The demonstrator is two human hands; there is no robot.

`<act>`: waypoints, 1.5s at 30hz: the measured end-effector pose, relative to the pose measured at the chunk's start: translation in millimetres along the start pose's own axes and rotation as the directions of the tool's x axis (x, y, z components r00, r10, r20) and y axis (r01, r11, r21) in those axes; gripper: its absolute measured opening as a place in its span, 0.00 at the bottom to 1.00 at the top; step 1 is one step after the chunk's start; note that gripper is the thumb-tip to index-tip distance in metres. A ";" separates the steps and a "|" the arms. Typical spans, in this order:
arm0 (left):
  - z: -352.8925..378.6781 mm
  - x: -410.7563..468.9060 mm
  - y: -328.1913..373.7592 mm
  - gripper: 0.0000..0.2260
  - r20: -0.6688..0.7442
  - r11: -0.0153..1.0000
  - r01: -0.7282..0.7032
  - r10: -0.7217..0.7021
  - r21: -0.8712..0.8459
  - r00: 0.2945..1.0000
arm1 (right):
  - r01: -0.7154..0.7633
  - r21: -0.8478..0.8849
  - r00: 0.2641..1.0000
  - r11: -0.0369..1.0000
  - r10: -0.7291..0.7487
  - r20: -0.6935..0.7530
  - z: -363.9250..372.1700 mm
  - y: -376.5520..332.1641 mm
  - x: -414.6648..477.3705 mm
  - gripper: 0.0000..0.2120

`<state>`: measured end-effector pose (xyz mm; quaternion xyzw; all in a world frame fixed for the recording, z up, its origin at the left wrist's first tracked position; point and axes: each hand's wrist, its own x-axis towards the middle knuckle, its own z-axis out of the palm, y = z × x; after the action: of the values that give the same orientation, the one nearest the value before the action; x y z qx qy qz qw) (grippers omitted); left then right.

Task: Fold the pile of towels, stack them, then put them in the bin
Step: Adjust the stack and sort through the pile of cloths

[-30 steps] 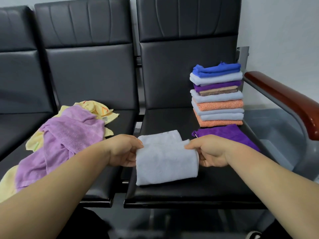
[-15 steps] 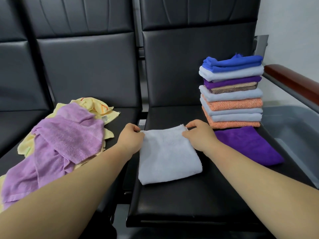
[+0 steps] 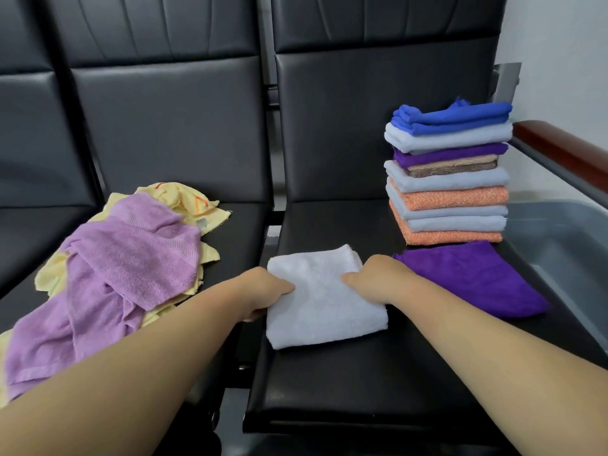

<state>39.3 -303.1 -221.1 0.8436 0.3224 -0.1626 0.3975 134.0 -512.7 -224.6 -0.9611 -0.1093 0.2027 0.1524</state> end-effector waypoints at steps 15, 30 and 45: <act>79.5 -41.6 101.1 0.09 -0.294 0.872 -0.434 0.364 -0.226 0.884 | 0.167 0.299 0.930 0.939 -0.049 -0.364 -83.6 92.6 -42.3 0.19; 198.8 -4.7 179.7 0.13 -0.298 0.928 -0.335 0.370 0.164 0.880 | -0.100 0.249 0.936 0.963 0.176 -0.304 -75.4 218.4 -8.7 0.13; 103.7 -28.9 122.0 0.19 -0.163 0.932 -0.264 0.309 0.248 0.937 | 0.126 0.026 0.890 0.992 -0.102 -0.444 -64.0 135.7 -61.8 0.22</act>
<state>98.1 -453.7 -202.2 0.9327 0.2135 -0.0522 0.2860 125.9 -671.5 -192.5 -0.9695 -0.1225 -0.0270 0.2107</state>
